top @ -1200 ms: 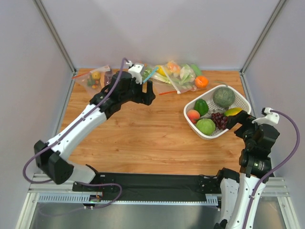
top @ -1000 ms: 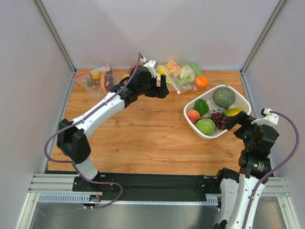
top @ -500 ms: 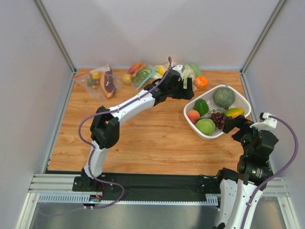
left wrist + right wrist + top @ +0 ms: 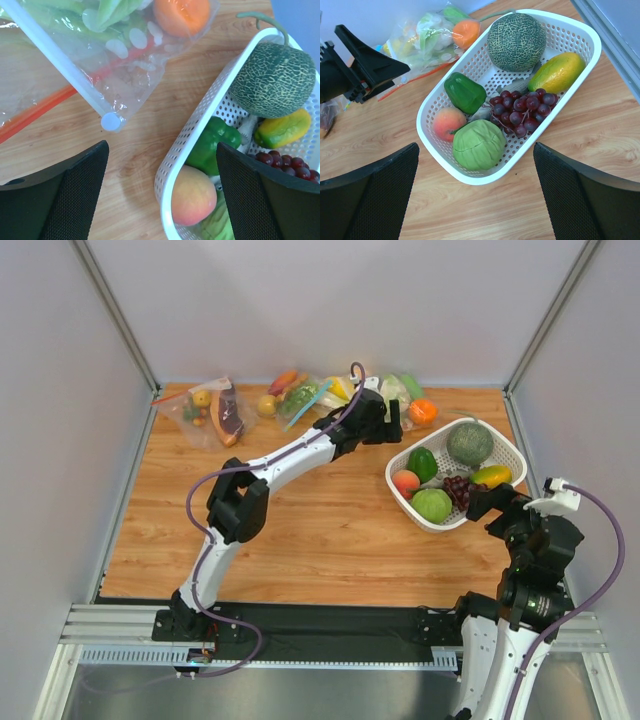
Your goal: Open the zip-top bag and remove the fake food
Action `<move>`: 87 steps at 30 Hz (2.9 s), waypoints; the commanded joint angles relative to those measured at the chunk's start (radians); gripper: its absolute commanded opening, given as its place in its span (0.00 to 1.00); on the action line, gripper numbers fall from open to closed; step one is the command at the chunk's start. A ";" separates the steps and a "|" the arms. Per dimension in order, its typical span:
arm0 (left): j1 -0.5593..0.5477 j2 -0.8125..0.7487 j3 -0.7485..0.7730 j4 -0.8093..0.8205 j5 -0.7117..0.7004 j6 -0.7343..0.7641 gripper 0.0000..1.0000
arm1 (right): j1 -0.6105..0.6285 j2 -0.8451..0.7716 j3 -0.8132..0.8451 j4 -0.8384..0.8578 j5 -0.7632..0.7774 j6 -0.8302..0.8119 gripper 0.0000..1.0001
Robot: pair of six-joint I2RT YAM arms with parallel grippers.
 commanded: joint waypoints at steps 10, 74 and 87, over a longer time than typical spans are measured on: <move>0.033 0.070 0.031 0.065 -0.022 -0.060 0.94 | -0.003 -0.010 -0.013 0.028 -0.023 0.016 0.97; 0.093 -0.629 0.029 0.110 -0.056 0.503 0.00 | 0.009 -0.049 -0.033 0.066 -0.082 0.008 0.97; 0.093 -1.125 -0.350 -0.306 0.223 0.397 0.00 | 0.009 -0.047 -0.040 0.069 -0.094 0.012 0.97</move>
